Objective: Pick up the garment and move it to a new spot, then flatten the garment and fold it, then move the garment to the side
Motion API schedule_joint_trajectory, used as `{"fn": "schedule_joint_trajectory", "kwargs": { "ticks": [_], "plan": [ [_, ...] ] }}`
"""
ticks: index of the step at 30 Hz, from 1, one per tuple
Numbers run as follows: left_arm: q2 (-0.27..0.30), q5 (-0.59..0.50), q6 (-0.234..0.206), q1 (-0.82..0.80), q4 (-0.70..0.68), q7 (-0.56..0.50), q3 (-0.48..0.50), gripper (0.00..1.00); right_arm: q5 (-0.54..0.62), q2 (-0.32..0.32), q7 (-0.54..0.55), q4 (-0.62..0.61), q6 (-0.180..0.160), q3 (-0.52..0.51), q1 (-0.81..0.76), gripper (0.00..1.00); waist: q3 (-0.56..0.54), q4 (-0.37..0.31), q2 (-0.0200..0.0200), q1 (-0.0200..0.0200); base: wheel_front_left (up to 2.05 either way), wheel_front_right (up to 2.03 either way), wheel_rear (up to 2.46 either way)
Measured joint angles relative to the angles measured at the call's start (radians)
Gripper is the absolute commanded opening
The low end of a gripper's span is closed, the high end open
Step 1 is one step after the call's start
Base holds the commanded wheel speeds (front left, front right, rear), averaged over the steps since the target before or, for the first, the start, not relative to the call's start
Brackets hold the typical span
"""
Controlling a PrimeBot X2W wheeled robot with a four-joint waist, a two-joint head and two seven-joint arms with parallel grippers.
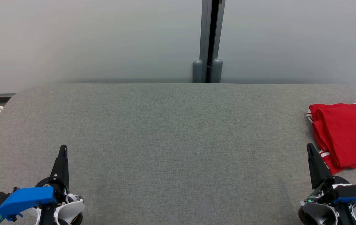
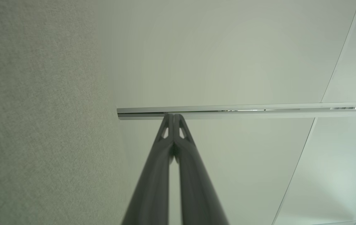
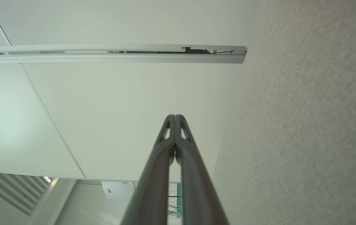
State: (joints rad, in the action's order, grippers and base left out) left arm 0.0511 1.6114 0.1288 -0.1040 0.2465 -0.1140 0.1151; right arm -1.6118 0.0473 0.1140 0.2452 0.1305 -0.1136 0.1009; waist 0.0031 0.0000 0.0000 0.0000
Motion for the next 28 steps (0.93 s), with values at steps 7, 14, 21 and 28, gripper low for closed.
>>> {"fn": "schedule_joint_trajectory", "kwargs": {
  "ticks": [7, 14, 21, 28],
  "plan": [
    [0.0, 0.0, 0.0, 0.0, 0.0, 0.0, 0.0, 0.0, 0.0, 0.0, 0.0, 0.0, 0.0, 0.0, 0.0, 0.0, 0.0, 0.0, 0.0, 0.0, 0.0, 0.0, 0.0],
    [0.0, 0.0, 0.0, 0.0, 0.0, 0.0, 0.0, 0.0, 0.0, 0.0, 0.0, 0.0, 0.0, 0.0, 0.0, 0.0, 0.0, 0.0, 0.0001, 0.0, 0.0, 0.0, 0.0],
    [0.0, 0.0, 0.0, 0.0, 0.0, 0.0, 0.0, 0.0, 0.0, 0.0, 0.0, 0.0, 0.0, 0.0, 0.0, 0.0, 0.0, 0.0, 0.0, 0.0, 0.0, 0.0, 0.0],
    [0.0, 0.0, 0.0, 0.0, 0.0, 0.0, 0.0, 0.0, 0.0, 0.0, 0.0, 0.0, 0.0, 0.0, 0.0, 0.0, 0.0, 0.0, 0.0, 0.0, 0.0, 0.0, 0.0]
  ]
}}
